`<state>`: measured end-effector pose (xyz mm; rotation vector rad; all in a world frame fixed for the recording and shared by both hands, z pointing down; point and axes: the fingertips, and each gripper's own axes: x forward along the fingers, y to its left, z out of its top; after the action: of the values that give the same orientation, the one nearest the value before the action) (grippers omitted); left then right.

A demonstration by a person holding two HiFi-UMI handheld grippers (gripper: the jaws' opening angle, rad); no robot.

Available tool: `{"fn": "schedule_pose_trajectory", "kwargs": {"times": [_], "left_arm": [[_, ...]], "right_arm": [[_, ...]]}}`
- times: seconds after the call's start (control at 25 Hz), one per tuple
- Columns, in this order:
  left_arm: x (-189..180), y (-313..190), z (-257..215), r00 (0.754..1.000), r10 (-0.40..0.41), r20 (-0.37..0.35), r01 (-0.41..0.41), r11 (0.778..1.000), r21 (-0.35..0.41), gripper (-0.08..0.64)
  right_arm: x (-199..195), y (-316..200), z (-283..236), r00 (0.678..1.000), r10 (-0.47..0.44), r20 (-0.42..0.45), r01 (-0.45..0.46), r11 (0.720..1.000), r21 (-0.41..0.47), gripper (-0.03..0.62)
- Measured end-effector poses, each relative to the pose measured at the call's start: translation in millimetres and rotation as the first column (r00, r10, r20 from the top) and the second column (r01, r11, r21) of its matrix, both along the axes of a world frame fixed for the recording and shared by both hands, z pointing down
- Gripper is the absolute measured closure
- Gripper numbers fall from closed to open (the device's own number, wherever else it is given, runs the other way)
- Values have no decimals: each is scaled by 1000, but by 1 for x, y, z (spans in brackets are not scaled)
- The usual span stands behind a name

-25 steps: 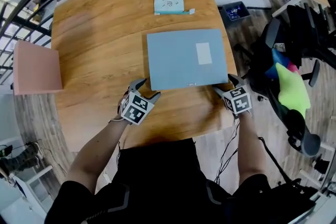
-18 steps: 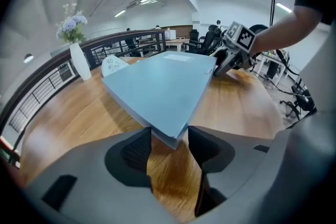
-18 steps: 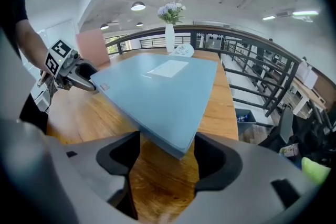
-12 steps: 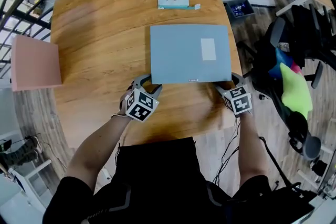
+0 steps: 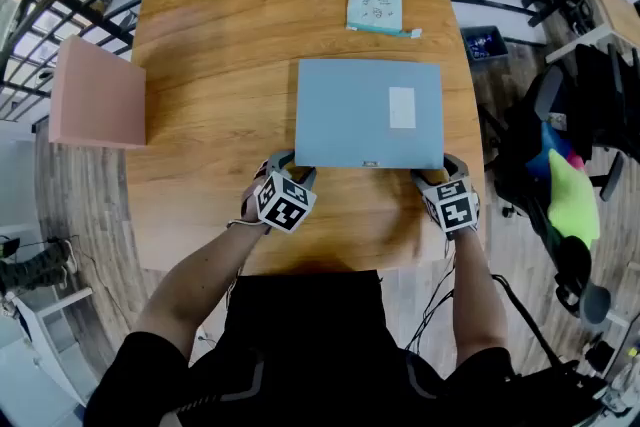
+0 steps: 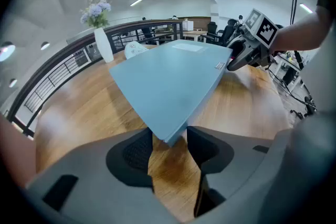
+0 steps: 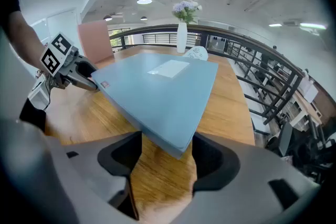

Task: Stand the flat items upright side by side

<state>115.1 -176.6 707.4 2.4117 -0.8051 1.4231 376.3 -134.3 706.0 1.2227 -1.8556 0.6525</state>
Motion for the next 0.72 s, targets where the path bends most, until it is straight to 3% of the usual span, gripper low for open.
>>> {"fn": "schedule_pose_trajectory", "kwargs": {"times": [0.36,0.72], "left_arm": [[-37,1,1,1000,-21,-19,20,999,-30,344],[-53,2,15,995,45,87,-39,997,-66,379]], "right_arm": [[-39,-16,-54,990,-70,-119,77,996,52,287],[-73,-28,-139,937,-152,-314,204,969,139,295]]}}
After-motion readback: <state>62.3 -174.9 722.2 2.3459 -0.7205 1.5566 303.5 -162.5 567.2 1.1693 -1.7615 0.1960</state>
